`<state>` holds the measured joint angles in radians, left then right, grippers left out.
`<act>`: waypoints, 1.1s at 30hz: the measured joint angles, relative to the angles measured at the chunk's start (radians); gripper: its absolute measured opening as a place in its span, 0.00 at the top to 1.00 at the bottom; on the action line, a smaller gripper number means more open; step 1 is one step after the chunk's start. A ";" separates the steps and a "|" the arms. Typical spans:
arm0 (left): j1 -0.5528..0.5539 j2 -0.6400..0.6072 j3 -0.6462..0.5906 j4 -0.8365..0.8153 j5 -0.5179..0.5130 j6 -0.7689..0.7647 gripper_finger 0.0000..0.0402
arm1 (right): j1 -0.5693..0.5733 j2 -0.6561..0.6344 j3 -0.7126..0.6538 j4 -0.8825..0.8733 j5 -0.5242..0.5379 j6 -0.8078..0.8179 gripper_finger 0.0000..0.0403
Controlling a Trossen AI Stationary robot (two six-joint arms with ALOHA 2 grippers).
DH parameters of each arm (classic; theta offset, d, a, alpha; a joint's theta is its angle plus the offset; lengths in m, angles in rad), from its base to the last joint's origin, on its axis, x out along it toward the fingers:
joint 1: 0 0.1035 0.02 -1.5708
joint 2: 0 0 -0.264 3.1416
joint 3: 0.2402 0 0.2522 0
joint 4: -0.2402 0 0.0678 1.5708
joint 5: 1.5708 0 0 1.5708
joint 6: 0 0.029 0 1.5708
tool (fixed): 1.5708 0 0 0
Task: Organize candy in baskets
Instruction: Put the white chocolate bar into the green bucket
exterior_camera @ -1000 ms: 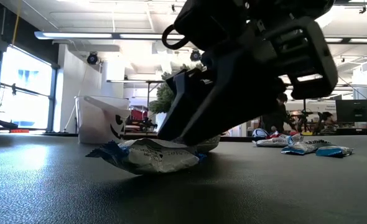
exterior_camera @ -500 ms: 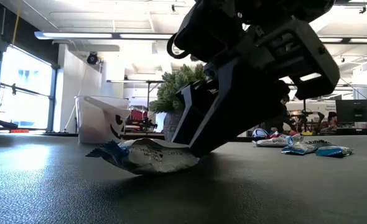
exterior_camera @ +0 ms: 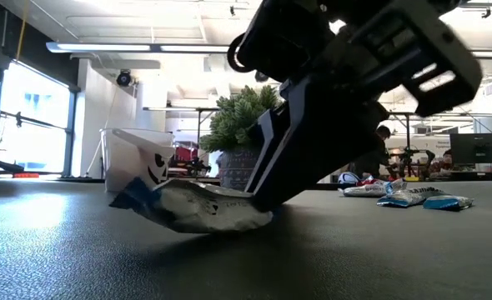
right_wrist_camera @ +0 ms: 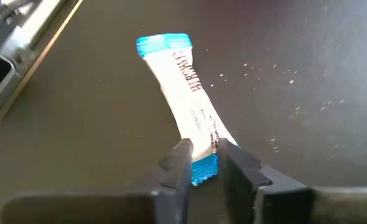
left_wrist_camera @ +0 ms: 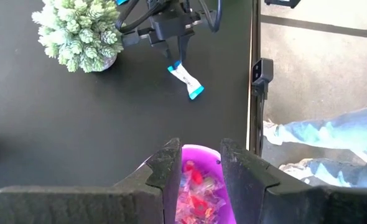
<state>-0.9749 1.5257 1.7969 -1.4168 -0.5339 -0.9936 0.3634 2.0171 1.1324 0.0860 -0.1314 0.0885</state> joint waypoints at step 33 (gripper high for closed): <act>-0.002 0.000 0.000 0.032 0.019 -0.001 0.75 | 0.113 -0.518 0.000 -0.436 0.155 0.398 1.00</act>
<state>-0.9764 1.5261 1.7968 -1.3852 -0.5151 -0.9945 0.4764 1.4987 1.1324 -0.3501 0.0238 0.4862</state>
